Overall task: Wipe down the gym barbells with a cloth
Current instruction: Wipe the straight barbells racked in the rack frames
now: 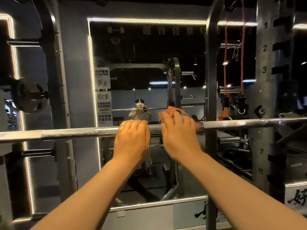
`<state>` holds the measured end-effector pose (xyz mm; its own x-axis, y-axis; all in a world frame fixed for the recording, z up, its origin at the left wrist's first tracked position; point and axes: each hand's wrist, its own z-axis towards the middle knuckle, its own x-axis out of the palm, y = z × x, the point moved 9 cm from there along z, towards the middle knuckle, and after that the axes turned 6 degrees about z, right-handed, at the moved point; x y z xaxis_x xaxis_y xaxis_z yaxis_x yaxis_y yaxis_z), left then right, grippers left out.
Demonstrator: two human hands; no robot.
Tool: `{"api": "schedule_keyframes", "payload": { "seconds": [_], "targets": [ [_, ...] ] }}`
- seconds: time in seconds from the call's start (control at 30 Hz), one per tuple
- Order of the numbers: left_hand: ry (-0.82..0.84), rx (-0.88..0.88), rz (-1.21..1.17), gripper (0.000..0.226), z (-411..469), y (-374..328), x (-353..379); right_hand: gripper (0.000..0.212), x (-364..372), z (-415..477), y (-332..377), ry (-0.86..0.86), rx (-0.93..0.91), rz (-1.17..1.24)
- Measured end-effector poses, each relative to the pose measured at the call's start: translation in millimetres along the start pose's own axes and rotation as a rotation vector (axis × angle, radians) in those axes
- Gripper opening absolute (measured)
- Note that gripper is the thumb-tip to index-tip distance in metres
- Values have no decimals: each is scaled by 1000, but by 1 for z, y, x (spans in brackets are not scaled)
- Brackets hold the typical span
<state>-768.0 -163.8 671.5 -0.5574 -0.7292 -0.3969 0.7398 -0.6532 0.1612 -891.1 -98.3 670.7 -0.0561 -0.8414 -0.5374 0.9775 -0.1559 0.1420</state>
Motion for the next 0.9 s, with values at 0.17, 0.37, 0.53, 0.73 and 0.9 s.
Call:
{"api": "schedule_keyframes", "payload": {
  "seconds": [0.17, 0.37, 0.53, 0.73, 0.9],
  "targets": [
    [52, 89, 73, 32, -2, 18, -2, 41, -18, 22, -33, 99, -152, 121],
    [59, -72, 161, 40, -8, 49, -2, 43, -3, 13, -6, -90, 77, -79],
    [-35, -90, 149, 39, -7, 50, -3, 53, 18, 9, 63, 204, -231, 157],
    [-90, -70, 96, 44, -7, 50, -8, 29, 0, 32, 11, 96, -79, -3],
    [-106, -68, 95, 42, -9, 50, -6, 26, 11, 8, 45, -202, -33, 42]
  ]
}}
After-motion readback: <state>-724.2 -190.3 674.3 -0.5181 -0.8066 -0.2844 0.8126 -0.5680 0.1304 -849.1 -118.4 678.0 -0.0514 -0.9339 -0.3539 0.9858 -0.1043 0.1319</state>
